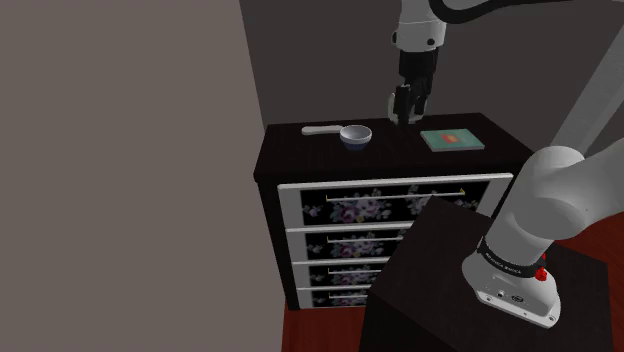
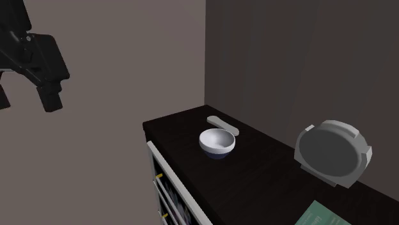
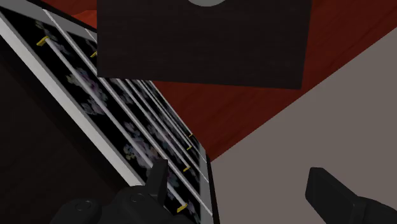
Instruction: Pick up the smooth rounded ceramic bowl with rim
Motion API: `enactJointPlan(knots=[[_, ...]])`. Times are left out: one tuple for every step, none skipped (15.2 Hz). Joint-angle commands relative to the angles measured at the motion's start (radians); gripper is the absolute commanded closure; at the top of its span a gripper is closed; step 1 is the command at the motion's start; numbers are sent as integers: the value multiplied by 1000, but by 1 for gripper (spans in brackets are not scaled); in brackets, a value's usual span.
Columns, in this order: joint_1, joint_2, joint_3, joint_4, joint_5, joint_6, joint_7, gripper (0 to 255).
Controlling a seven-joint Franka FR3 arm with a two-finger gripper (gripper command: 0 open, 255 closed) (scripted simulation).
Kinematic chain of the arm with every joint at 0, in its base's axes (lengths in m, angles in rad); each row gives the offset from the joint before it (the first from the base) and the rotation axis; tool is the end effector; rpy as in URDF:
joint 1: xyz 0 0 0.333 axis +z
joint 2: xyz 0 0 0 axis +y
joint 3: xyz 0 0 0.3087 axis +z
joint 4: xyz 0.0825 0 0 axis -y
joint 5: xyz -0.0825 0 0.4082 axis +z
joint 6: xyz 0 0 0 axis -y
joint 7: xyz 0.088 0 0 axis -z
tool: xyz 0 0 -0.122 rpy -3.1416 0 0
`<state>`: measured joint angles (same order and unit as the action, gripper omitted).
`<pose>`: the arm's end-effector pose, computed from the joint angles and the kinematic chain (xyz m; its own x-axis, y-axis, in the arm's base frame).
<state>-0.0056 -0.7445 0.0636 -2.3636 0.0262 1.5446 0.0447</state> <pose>0.3413 0.0267 0.5498 0.9972 -0.0062 -0.0746 -0.0047 -0.9998 0.0203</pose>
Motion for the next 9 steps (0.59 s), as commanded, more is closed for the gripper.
enactJointPlan(knots=[[0, 0, 0, 0, 0, 0, 0, 0], [-5, 23, -10, -4, -10, 29, -14, 0], [-11, 47, -20, -7, -19, 57, -27, 0], [-16, 72, -30, -9, -28, 86, -40, 0], [-21, 98, -40, -9, -37, 114, -53, 0], [-26, 125, -49, -8, -45, 142, -65, 0], [-31, 153, -59, -6, -53, 170, -77, 0], [-36, 182, -68, -2, -60, 197, -89, 0], [-41, 212, -78, 3, -67, 224, -101, 0]])
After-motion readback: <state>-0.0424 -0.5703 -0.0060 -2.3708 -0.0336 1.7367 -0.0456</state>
